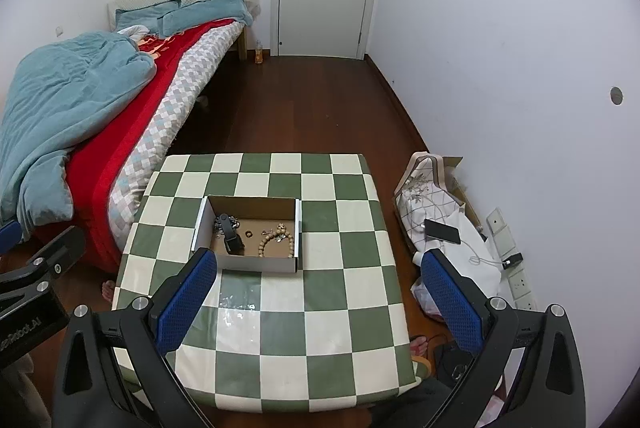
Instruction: Organize jewelry
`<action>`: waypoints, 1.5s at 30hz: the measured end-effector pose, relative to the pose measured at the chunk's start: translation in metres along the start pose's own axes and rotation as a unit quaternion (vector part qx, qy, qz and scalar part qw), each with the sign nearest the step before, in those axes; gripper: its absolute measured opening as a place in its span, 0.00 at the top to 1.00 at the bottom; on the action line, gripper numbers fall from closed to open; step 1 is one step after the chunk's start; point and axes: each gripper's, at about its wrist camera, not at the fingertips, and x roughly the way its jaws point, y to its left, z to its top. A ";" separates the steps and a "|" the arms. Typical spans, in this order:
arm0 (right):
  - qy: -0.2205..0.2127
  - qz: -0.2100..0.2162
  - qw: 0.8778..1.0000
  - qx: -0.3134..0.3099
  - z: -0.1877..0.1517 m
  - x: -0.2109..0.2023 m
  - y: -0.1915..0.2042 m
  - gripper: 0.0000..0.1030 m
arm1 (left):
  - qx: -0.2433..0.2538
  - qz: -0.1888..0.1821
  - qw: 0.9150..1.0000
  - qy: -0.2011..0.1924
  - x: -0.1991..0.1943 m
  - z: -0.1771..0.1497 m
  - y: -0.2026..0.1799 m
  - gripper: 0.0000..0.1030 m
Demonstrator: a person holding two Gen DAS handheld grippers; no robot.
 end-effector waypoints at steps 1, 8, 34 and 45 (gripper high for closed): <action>0.000 0.000 1.000 0.000 0.000 0.000 0.001 0.00 | -0.001 0.000 1.000 0.001 0.000 0.000 0.000 0.00; 0.002 0.001 1.000 -0.006 0.001 0.002 0.005 0.00 | 0.002 0.004 1.000 -0.001 -0.001 0.000 0.001 0.00; -0.004 0.004 1.000 -0.001 0.004 -0.003 0.007 0.00 | 0.006 0.011 1.000 -0.017 -0.009 0.005 -0.005 0.00; -0.010 0.005 1.000 0.005 0.002 -0.010 0.005 0.00 | 0.007 0.012 1.000 -0.019 -0.008 0.005 -0.004 0.00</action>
